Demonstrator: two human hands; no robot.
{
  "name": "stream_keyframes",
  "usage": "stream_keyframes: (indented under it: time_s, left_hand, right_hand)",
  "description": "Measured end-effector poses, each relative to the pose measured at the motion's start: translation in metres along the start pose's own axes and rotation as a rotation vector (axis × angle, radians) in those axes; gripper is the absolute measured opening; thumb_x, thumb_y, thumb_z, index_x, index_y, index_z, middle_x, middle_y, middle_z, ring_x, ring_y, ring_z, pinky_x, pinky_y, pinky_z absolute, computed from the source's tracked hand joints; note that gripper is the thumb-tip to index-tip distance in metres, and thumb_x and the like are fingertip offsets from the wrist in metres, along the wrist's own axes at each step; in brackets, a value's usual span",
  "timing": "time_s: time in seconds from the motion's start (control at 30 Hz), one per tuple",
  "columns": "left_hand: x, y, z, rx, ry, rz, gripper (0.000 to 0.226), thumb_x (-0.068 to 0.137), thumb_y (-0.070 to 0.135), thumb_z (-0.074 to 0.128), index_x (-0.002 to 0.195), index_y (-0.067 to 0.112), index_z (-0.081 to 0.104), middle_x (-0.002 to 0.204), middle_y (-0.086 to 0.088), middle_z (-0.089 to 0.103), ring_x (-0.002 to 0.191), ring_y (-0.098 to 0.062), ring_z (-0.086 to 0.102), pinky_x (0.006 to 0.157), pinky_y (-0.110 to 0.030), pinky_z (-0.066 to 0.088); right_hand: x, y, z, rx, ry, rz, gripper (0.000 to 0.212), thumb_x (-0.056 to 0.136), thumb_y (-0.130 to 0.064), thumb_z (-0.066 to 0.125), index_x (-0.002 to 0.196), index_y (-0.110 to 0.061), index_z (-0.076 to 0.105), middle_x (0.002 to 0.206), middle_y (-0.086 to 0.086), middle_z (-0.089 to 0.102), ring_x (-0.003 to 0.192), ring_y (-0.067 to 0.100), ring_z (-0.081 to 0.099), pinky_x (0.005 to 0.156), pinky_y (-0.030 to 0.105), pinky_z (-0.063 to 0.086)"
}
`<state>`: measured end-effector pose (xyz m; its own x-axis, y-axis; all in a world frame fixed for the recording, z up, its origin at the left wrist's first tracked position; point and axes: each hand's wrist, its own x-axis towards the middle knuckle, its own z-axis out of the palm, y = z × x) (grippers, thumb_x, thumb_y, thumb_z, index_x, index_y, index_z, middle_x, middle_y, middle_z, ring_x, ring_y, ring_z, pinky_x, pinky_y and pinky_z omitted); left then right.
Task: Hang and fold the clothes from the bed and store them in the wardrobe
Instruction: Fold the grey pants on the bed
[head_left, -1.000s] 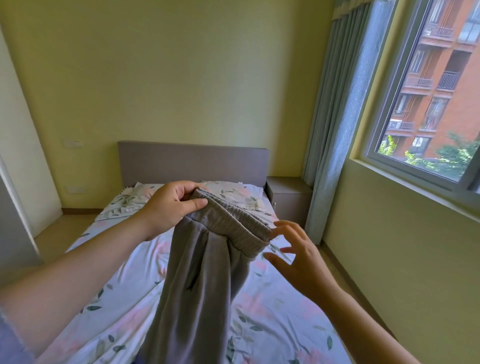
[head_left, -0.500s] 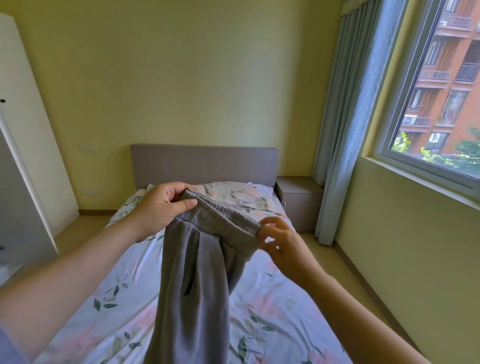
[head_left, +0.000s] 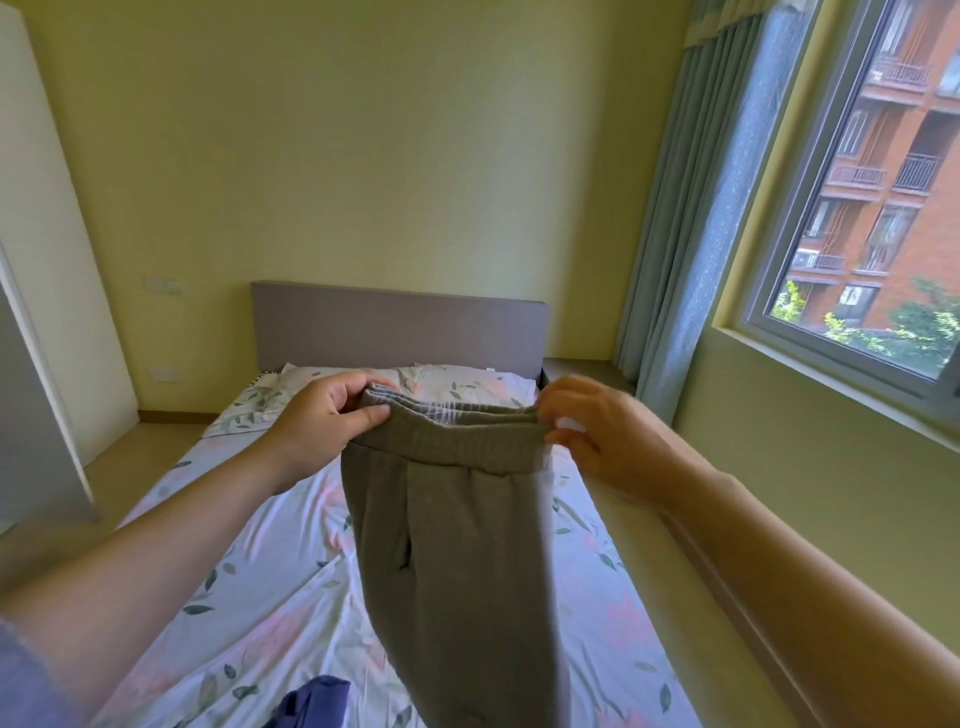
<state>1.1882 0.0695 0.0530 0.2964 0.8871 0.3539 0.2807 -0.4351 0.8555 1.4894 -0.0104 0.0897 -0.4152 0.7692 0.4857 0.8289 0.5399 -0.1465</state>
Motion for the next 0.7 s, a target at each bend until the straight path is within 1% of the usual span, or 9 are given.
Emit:
stream_keyframes:
  time_s: [0.1, 0.17, 0.27, 0.3, 0.37, 0.4, 0.5, 0.63, 0.7]
  left_hand:
    - [0.004, 0.000, 0.002, -0.112, 0.018, -0.032, 0.024, 0.095, 0.007, 0.058, 0.115, 0.015, 0.067, 0.111, -0.007, 0.071, 0.110, -0.026, 0.063, 0.103, -0.047, 0.045]
    - [0.006, 0.003, 0.005, -0.188, 0.017, -0.040, 0.022, 0.095, 0.005, 0.056, 0.110, 0.016, 0.068, 0.109, -0.010, 0.071, 0.106, -0.026, 0.063, 0.102, -0.045, 0.047]
    - [0.008, 0.009, 0.011, -0.323, 0.005, -0.051, 0.025, 0.094, 0.004, 0.056, 0.097, 0.022, 0.072, 0.097, -0.003, 0.072, 0.096, -0.018, 0.064, 0.090, -0.033, 0.051]
    - [0.009, 0.011, 0.012, -0.335, -0.003, -0.044, 0.025, 0.094, 0.004, 0.056, 0.095, 0.023, 0.073, 0.095, 0.000, 0.072, 0.093, -0.015, 0.065, 0.087, -0.031, 0.051]
    - [0.012, 0.016, 0.013, -0.333, -0.032, -0.031, 0.024, 0.094, 0.003, 0.056, 0.096, 0.022, 0.071, 0.092, 0.001, 0.072, 0.090, -0.013, 0.065, 0.086, -0.029, 0.052]
    - [0.013, 0.018, 0.013, -0.329, -0.047, -0.033, 0.024, 0.094, 0.003, 0.056, 0.097, 0.021, 0.071, 0.092, 0.001, 0.071, 0.089, -0.013, 0.066, 0.086, -0.029, 0.052]
    - [0.013, 0.020, 0.011, -0.311, -0.067, -0.049, 0.021, 0.093, 0.001, 0.055, 0.100, 0.017, 0.068, 0.092, -0.002, 0.070, 0.089, -0.015, 0.065, 0.086, -0.031, 0.053]
    - [0.008, 0.014, -0.001, -0.270, -0.076, -0.090, 0.021, 0.093, 0.001, 0.055, 0.107, 0.011, 0.067, 0.101, -0.010, 0.070, 0.094, -0.019, 0.066, 0.086, -0.030, 0.056]
    - [0.003, 0.012, -0.012, -0.172, -0.100, -0.104, 0.022, 0.093, 0.002, 0.058, 0.107, 0.016, 0.067, 0.100, -0.006, 0.072, 0.095, -0.018, 0.068, 0.080, -0.026, 0.057]
  right_hand:
    - [-0.002, 0.003, 0.003, 0.068, 0.034, 0.058, 0.019, 0.093, -0.014, 0.064, 0.086, -0.029, 0.054, 0.112, -0.001, 0.064, 0.101, 0.014, 0.062, 0.088, 0.024, 0.050]
    - [-0.006, 0.005, 0.016, 0.222, 0.032, 0.213, 0.027, 0.094, -0.011, 0.061, 0.082, -0.032, 0.050, 0.116, 0.000, 0.065, 0.099, 0.013, 0.063, 0.087, 0.022, 0.052]
    - [-0.015, 0.006, 0.045, 0.789, 0.100, 0.453, 0.015, 0.094, -0.007, 0.060, 0.093, -0.017, 0.049, 0.099, 0.011, 0.064, 0.085, 0.021, 0.064, 0.085, 0.042, 0.058]
    - [-0.019, 0.005, 0.055, 0.934, 0.122, 0.506, 0.022, 0.090, -0.010, 0.067, 0.101, -0.014, 0.048, 0.100, 0.012, 0.065, 0.085, 0.022, 0.067, 0.081, 0.040, 0.059]
    - [-0.025, 0.003, 0.076, 1.138, 0.110, 0.603, 0.058, 0.074, -0.017, 0.081, 0.120, -0.016, 0.047, 0.109, 0.009, 0.068, 0.093, 0.019, 0.071, 0.079, 0.030, 0.057]
    - [-0.026, 0.001, 0.085, 1.195, 0.097, 0.627, 0.068, 0.069, -0.016, 0.086, 0.126, -0.016, 0.048, 0.112, 0.008, 0.068, 0.097, 0.018, 0.070, 0.080, 0.028, 0.056]
    - [-0.023, -0.001, 0.099, 1.258, 0.081, 0.624, 0.057, 0.069, -0.020, 0.085, 0.120, -0.008, 0.062, 0.113, 0.012, 0.070, 0.102, 0.021, 0.068, 0.085, 0.031, 0.055]
    - [-0.013, 0.000, 0.095, 1.277, 0.186, 0.632, 0.046, 0.067, -0.030, 0.076, 0.110, -0.016, 0.069, 0.104, 0.000, 0.075, 0.104, 0.021, 0.069, 0.089, 0.035, 0.057]
    - [-0.004, -0.001, 0.091, 1.223, 0.223, 0.612, 0.037, 0.072, -0.030, 0.078, 0.106, -0.020, 0.070, 0.104, 0.000, 0.075, 0.104, 0.022, 0.069, 0.090, 0.037, 0.056]
